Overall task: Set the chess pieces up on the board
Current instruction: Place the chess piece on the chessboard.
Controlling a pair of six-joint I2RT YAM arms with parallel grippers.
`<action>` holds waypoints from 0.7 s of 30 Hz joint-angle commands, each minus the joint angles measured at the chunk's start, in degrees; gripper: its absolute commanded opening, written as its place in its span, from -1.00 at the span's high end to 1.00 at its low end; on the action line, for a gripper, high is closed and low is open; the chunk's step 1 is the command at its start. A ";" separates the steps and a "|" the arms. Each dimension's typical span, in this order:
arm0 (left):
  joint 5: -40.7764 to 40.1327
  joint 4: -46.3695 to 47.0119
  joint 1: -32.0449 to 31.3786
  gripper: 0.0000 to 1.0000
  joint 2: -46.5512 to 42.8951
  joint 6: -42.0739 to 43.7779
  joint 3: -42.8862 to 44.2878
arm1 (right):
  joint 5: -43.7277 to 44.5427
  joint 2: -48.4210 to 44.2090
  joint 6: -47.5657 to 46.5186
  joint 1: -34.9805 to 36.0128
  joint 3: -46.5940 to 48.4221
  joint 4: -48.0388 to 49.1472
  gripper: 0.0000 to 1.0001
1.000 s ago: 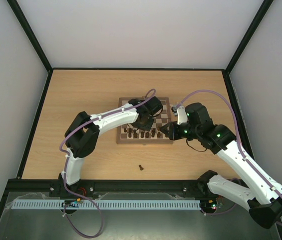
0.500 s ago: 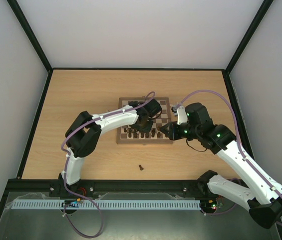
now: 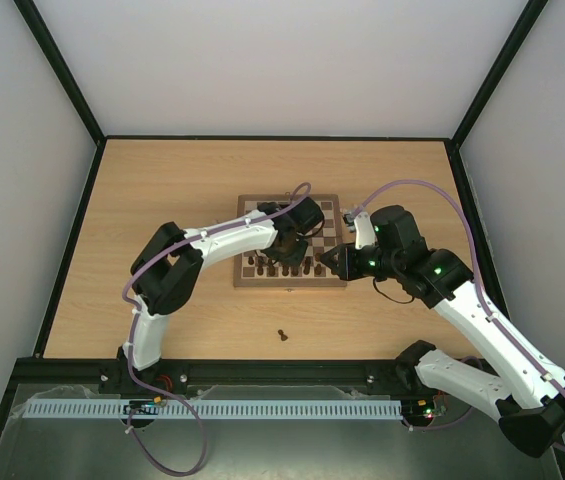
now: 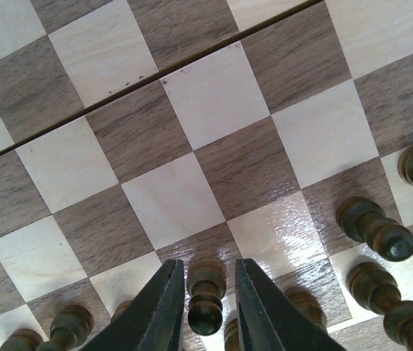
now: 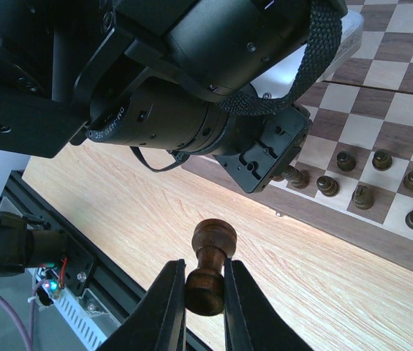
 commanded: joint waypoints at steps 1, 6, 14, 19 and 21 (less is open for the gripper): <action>-0.20 -0.22 0.36 0.51 0.29 -0.22 -0.63 | -0.53 -0.37 -0.93 -0.11 -0.06 -0.71 0.90; -1.42 -0.61 0.36 0.39 -2.57 -0.84 -0.54 | -0.44 -0.37 -0.85 -0.11 -0.02 -0.99 0.89; -6.64 -0.99 0.88 0.10 -14.14 -2.54 -1.17 | -1.08 0.57 -0.76 -0.11 1.33 -2.02 0.90; -9.86 1.28 1.80 -0.10 -26.20 -4.60 -7.08 | -1.73 2.57 -0.76 -0.03 2.41 -2.31 0.90; -10.58 2.92 1.88 -0.25 -32.12 -5.87 -10.60 | -2.18 4.40 -0.76 0.47 3.20 -2.56 0.90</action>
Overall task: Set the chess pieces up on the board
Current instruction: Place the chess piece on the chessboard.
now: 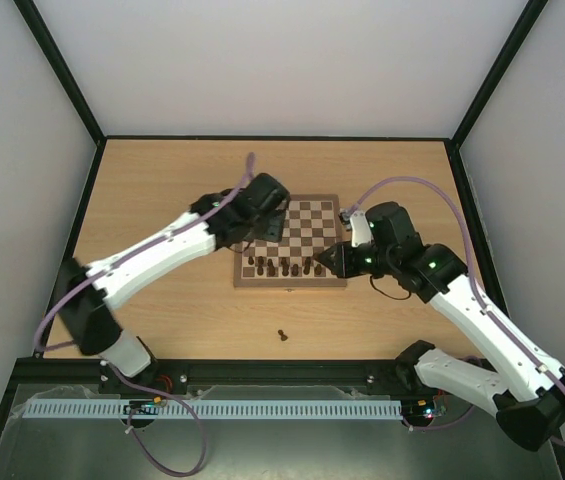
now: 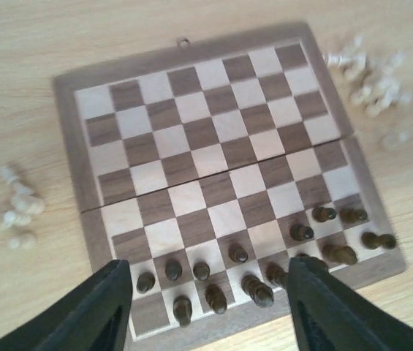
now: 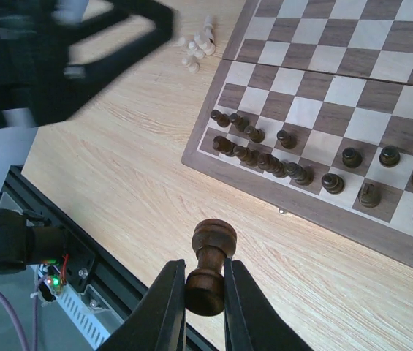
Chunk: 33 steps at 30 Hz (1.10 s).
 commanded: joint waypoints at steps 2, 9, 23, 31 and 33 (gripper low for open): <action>-3.65 3.68 0.60 -0.46 -15.26 -3.61 -9.11 | -0.84 5.17 -0.68 2.16 3.95 -2.63 0.90; -4.90 8.32 -2.64 -0.98 -34.86 -2.78 -16.34 | 12.15 17.91 0.34 13.03 13.78 -6.95 0.90; 6.17 16.97 -3.09 -0.99 -58.15 0.89 -24.34 | 21.45 47.15 -2.21 24.80 34.48 -13.80 0.90; 9.34 19.11 -3.12 -0.99 -66.49 1.17 -28.47 | 23.90 59.44 -3.61 24.90 43.60 -17.64 0.87; 9.23 18.46 -3.08 -0.99 -66.61 1.32 -28.46 | 24.47 62.17 -3.82 24.87 45.52 -18.49 0.85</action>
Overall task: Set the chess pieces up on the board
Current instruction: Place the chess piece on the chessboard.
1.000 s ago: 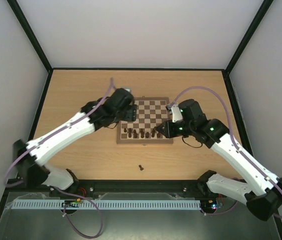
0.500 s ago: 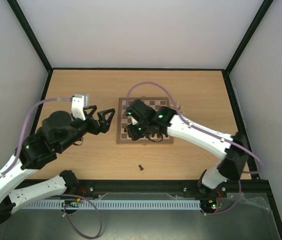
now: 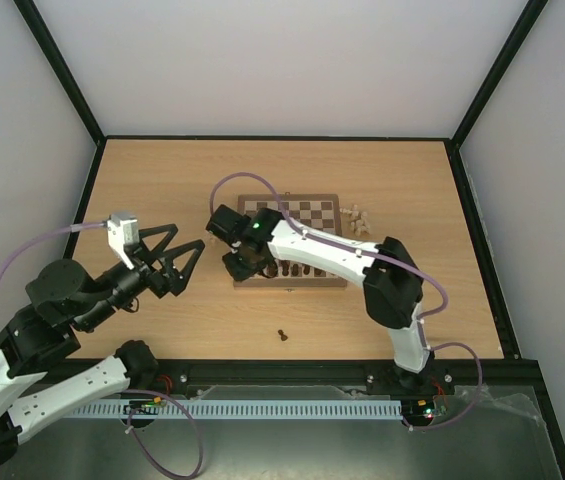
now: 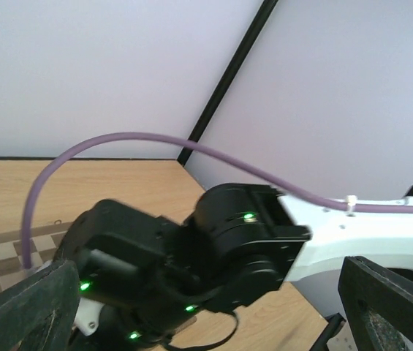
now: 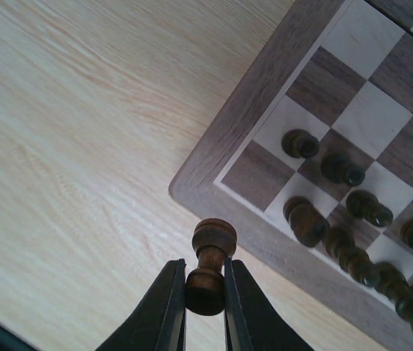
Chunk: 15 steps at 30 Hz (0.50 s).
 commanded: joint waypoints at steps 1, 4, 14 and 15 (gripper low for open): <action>1.32 1.43 -0.13 -0.99 -0.81 0.99 -0.62 | 3.06 4.85 -1.24 0.13 4.66 -6.40 0.85; 1.58 1.28 -0.17 -0.99 -1.16 1.29 -0.76 | 4.99 7.35 -1.05 0.11 5.76 -7.32 0.84; 0.63 -0.27 -0.18 -0.99 -1.46 2.28 -0.46 | 4.45 11.83 -1.18 -1.39 6.40 -6.26 0.84; 0.50 -0.40 -0.19 -0.99 -1.53 2.36 -0.42 | 4.27 11.97 -1.33 -1.44 6.47 -6.11 0.84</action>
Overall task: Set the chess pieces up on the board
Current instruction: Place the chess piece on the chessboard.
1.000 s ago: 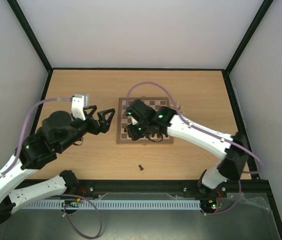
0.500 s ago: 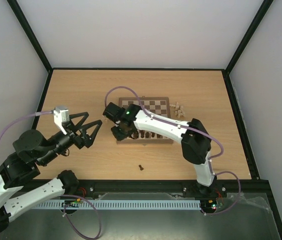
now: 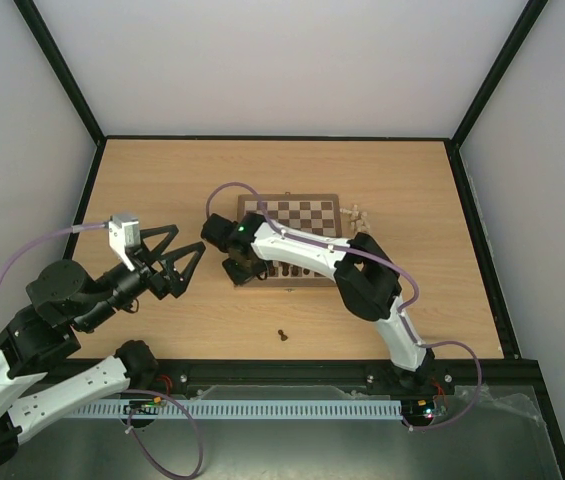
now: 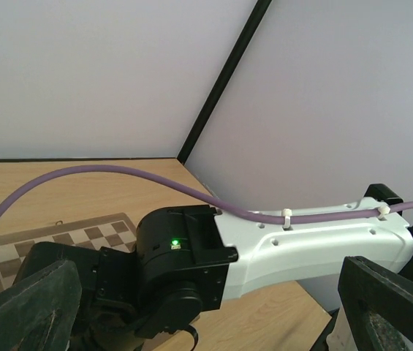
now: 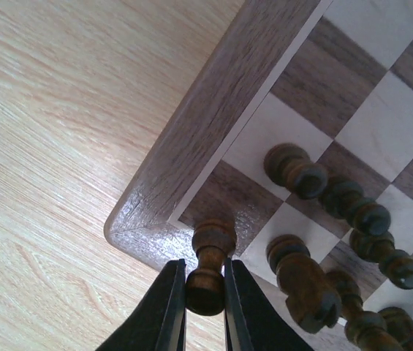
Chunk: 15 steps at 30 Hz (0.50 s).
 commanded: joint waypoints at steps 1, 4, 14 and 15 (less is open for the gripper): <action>-0.45 -0.56 -0.16 -0.99 -0.64 1.25 -0.06 | 0.06 1.30 -0.70 -1.00 1.90 -2.77 0.84; -0.48 -0.60 -0.18 -0.99 -0.30 1.34 -0.06 | -0.16 1.70 -0.79 -1.33 2.06 -2.46 0.84; -0.18 -0.57 -0.18 -0.99 0.42 1.54 -0.10 | -1.07 1.78 -1.01 -1.74 1.90 -2.33 0.80; -0.14 -0.55 -0.14 -0.99 0.50 1.55 -0.07 | -1.22 1.73 -1.05 -1.73 1.90 -2.33 0.78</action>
